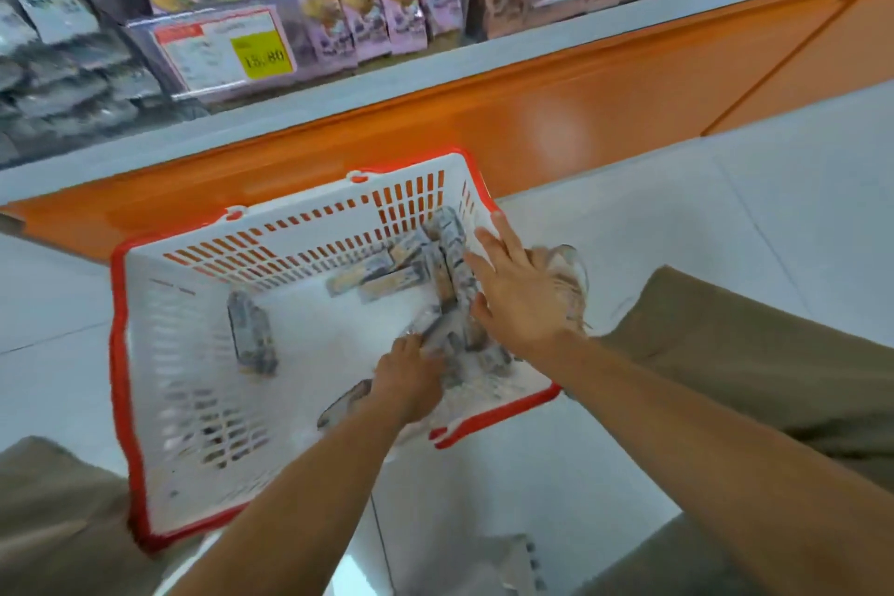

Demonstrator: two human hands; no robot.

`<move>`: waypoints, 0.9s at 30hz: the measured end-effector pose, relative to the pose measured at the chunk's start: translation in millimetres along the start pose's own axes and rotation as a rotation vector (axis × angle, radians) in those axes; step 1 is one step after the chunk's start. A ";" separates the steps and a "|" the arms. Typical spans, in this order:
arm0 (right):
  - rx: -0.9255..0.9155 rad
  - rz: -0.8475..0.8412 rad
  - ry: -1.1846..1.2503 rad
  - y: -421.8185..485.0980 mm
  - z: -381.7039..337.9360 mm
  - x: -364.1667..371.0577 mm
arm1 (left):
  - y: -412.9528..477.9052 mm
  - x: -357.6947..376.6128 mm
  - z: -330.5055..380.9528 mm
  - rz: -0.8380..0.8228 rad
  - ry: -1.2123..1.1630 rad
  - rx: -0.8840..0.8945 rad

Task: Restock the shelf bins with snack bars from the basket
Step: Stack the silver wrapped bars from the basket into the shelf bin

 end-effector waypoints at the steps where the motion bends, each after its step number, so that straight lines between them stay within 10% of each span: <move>1: -0.004 0.024 0.016 1.1 0.5 0.7 | 5.2 5.4 -0.6 -0.030 0.019 -0.007; 7: -0.025 0.125 0.065 2.7 3.6 6.3 | 28.3 21.5 -3.4 -0.097 0.097 -0.008; 20: -0.004 0.102 0.037 -0.7 -0.2 3.7 | -12.1 -54.3 -39.1 0.537 -0.635 -0.069; 27: -0.037 0.045 0.042 -1.1 1.8 0.7 | -11.7 -40.9 -39.7 0.223 -0.460 -0.132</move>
Point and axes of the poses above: each hand's wrist, its own y-axis towards the middle knuckle, its own x-axis out of the palm, z = x × y, the point moved 5 cm from there along y, towards the middle knuckle, and after that the axes turned 6 degrees about -x, right-handed, at the moved point
